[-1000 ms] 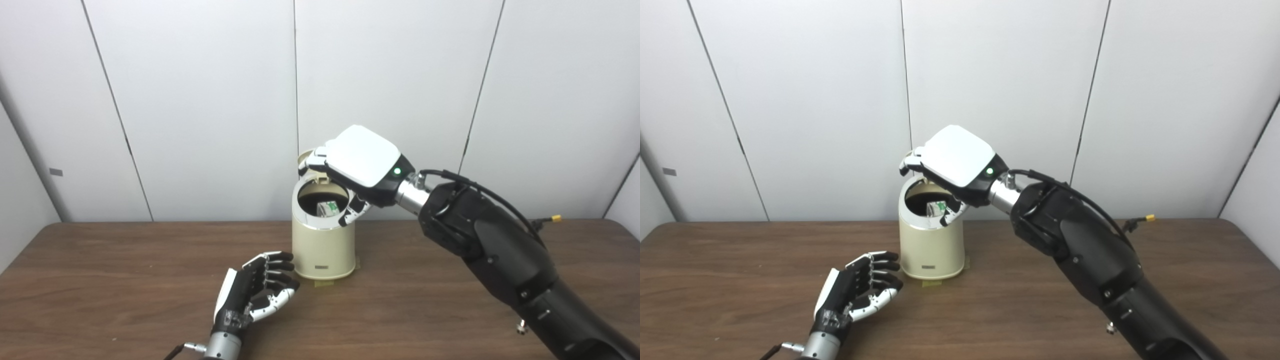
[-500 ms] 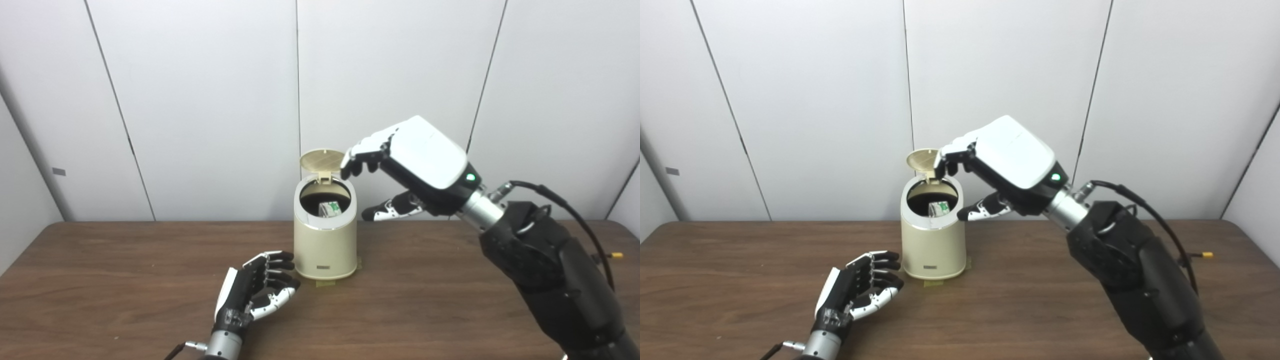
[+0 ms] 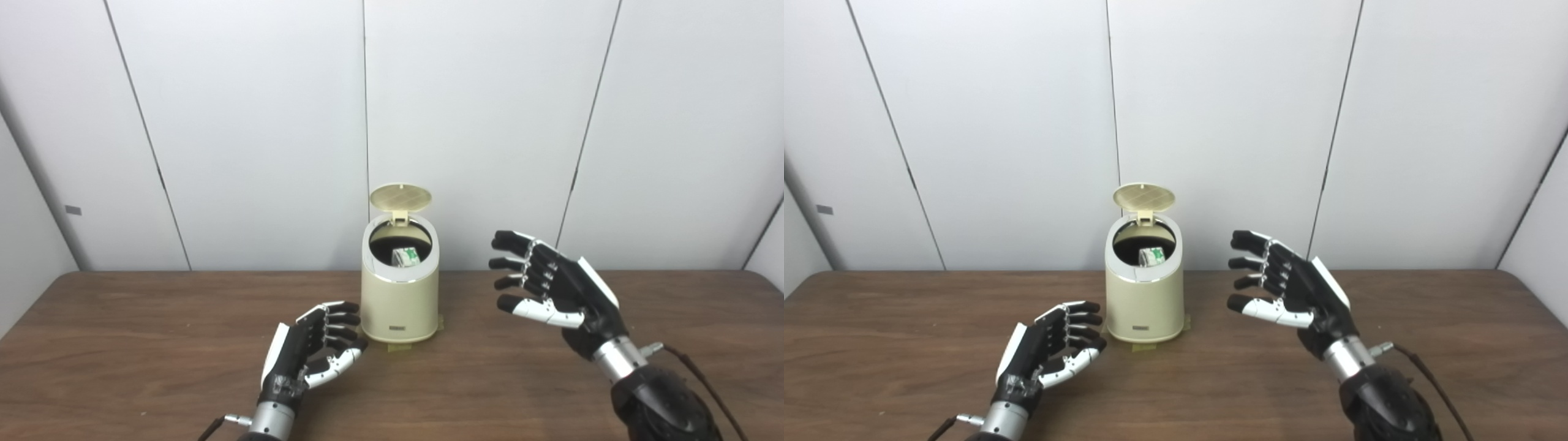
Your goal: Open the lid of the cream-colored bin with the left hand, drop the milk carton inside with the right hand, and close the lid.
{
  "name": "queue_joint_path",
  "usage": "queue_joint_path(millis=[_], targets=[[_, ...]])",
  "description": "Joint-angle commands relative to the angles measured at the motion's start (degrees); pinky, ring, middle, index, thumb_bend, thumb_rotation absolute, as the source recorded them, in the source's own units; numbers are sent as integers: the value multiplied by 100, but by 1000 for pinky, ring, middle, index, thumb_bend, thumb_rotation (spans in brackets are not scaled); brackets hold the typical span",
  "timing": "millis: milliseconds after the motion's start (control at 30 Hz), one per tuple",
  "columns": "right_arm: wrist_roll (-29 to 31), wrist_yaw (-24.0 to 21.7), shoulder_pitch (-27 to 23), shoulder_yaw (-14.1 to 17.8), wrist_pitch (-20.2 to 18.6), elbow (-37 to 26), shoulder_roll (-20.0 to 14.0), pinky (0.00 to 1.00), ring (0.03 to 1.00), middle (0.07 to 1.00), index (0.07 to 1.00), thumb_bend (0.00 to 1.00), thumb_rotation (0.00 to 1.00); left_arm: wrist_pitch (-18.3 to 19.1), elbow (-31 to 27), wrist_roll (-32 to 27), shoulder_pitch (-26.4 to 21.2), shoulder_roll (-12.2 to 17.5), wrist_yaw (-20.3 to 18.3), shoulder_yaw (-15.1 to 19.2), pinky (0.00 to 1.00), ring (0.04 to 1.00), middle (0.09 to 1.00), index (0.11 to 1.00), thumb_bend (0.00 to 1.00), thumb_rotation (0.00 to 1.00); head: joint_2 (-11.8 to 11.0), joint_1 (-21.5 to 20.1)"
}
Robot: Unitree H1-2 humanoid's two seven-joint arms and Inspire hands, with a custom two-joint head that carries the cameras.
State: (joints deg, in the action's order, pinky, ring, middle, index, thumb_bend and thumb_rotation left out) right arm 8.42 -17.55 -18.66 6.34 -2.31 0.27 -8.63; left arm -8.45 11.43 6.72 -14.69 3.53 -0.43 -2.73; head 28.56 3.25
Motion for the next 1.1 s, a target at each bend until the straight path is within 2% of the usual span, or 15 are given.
queue_joint_path(millis=[0,67,133,200,300,367,433,500,600,733,900,1067], targets=[[267,126,-96,106,620,-47,128,576,745,819,834,750,308,-294,-266,-50,-139,32,-8,15,532,605,666,694,563,80,-7,3],[299,172,20,101,865,75,225,570,734,809,828,718,301,-350,-310,-80,-115,52,-25,25,534,608,671,697,574,113,-19,8],[337,237,113,99,991,181,300,568,716,793,813,721,279,-387,-352,-90,-100,72,-27,39,544,616,678,704,585,159,-45,19],[336,302,179,97,1059,279,330,575,728,797,816,745,292,-374,-414,-118,-110,104,-41,65,572,661,721,733,615,229,-77,24],[353,371,246,113,1106,359,352,583,744,801,814,783,316,-242,-566,-114,-238,235,-141,84,635,747,799,807,708,326,-123,48],[412,353,277,124,1191,464,324,583,750,804,817,792,314,-51,-691,-99,-471,429,-308,75,701,810,853,860,786,393,-153,74],[367,337,289,109,1386,606,261,593,763,812,825,785,327,173,-798,-34,-788,641,-492,45,723,867,903,911,862,427,-182,84],[323,339,286,89,1525,707,201,592,761,816,831,772,337,458,-865,49,-1165,814,-649,7,759,916,943,943,896,412,-217,77],[257,403,298,70,1539,684,157,589,750,817,829,769,343,738,-755,134,-1747,1009,-831,-68,835,962,975,968,930,400,-238,63],[254,445,338,59,1518,672,143,596,740,808,824,769,334,889,-348,400,-2446,1136,-903,-263,827,965,990,972,961,416,-295,27],[220,493,390,15,1490,540,155,589,729,800,811,773,357,969,104,756,-2978,1191,-871,-472,838,975,1000,983,979,424,-302,-6],[262,500,423,-29,1434,430,182,589,720,796,808,764,348,1011,367,926,-3274,1172,-873,-533,823,963,994,987,989,423,-315,-40]])
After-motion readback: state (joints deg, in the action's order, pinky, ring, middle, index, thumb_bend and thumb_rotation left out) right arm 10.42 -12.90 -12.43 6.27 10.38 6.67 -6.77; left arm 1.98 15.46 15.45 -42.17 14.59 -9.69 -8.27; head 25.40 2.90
